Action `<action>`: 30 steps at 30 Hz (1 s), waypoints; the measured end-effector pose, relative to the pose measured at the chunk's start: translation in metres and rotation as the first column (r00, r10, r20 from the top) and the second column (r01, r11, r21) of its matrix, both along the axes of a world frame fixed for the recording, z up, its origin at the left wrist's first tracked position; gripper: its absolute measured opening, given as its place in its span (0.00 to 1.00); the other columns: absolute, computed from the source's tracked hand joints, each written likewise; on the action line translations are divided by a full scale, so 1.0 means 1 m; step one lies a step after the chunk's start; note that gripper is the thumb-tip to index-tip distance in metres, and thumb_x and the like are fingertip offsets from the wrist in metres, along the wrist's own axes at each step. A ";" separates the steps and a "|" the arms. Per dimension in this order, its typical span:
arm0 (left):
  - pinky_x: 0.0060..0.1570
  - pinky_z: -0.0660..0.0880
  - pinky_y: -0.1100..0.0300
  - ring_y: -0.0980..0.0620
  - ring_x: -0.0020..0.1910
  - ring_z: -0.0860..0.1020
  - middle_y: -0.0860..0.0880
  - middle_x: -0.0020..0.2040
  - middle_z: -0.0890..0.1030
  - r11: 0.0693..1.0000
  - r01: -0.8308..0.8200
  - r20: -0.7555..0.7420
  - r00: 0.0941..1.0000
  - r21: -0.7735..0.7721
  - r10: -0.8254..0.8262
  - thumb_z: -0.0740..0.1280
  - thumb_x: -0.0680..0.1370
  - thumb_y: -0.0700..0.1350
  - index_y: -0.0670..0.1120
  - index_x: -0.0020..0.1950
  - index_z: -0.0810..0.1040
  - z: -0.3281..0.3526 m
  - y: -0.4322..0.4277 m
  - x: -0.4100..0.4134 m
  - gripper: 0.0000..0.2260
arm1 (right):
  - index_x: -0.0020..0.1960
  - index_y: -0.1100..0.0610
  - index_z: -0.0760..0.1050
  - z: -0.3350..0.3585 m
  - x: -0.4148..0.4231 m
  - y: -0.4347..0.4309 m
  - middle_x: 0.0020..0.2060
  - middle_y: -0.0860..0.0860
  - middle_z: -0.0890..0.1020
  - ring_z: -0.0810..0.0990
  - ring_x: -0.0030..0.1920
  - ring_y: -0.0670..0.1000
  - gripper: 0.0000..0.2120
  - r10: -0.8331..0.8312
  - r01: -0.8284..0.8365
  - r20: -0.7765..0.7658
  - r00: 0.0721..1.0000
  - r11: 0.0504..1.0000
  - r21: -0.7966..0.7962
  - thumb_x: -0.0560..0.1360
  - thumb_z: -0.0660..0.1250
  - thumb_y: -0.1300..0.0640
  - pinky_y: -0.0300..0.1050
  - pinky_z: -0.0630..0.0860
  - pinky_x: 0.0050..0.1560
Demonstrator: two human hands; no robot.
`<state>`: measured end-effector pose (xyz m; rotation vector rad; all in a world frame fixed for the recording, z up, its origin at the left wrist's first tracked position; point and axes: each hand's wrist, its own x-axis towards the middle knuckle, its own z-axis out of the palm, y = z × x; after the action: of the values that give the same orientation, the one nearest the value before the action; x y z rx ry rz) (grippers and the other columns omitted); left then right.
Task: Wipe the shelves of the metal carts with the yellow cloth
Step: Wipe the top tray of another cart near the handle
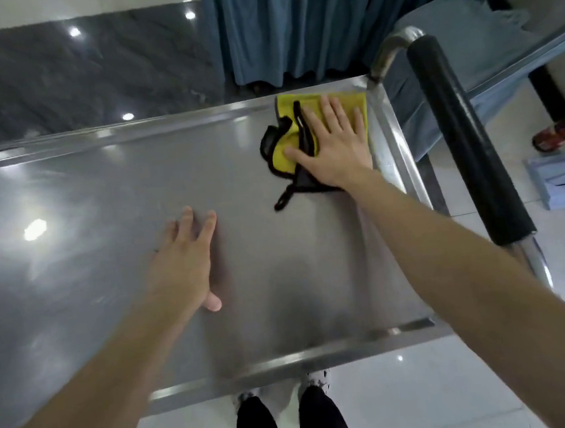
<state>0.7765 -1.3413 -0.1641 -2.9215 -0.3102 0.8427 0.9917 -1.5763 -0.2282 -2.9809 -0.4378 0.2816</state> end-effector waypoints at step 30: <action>0.76 0.67 0.37 0.42 0.87 0.46 0.49 0.88 0.38 0.981 0.176 0.004 0.984 -0.085 -0.177 0.86 0.58 0.66 0.58 0.87 0.39 -0.005 -0.093 0.063 0.72 | 0.88 0.47 0.47 -0.008 0.031 -0.012 0.87 0.55 0.45 0.42 0.87 0.55 0.42 -0.157 0.156 0.027 0.987 0.987 0.021 0.80 0.43 0.26 0.65 0.37 0.83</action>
<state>0.8398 -1.4342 -0.1690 -2.9680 -0.0139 0.8542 1.0230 -1.5881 -0.2364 -2.9817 -0.2057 0.2188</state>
